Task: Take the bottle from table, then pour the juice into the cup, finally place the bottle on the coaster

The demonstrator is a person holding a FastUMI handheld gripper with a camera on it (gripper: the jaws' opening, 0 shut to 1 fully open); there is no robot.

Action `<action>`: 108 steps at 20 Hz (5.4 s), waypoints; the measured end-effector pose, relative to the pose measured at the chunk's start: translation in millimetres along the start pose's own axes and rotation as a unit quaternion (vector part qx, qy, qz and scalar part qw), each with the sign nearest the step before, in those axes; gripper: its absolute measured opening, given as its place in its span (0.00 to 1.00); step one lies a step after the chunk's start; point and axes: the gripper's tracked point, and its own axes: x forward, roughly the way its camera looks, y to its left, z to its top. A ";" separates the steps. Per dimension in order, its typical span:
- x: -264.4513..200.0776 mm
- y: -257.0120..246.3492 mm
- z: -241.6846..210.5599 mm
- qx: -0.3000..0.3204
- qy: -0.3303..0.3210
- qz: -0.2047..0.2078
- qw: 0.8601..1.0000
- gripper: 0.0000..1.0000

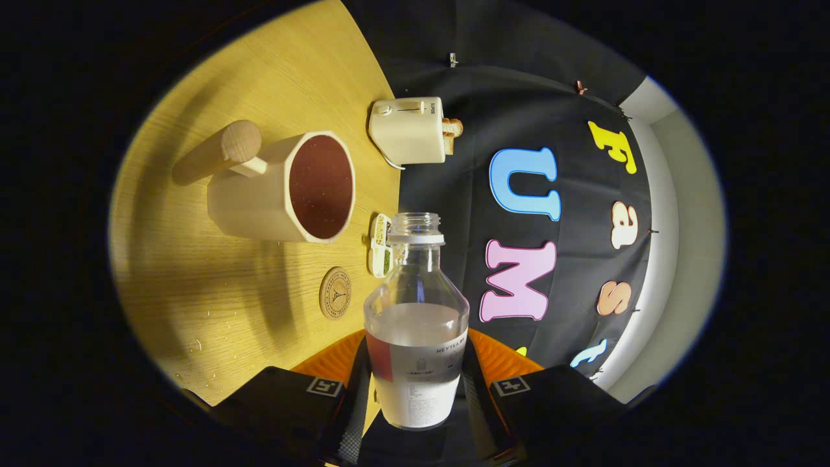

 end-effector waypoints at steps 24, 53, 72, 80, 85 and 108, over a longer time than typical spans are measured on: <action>18.8 8.3 3.0 -0.096 -0.015 0.012 0.995 0.68; 17.3 7.2 4.9 -0.150 -0.043 -0.003 0.988 0.68; 19.0 4.5 10.0 -0.203 -0.074 -0.014 0.976 0.68; 24.6 -1.5 18.8 -0.240 -0.095 -0.023 0.966 0.68; 24.2 -5.4 25.9 -0.274 -0.111 -0.032 0.955 0.68; 21.5 -21.0 47.5 -0.381 -0.175 -0.092 0.903 0.68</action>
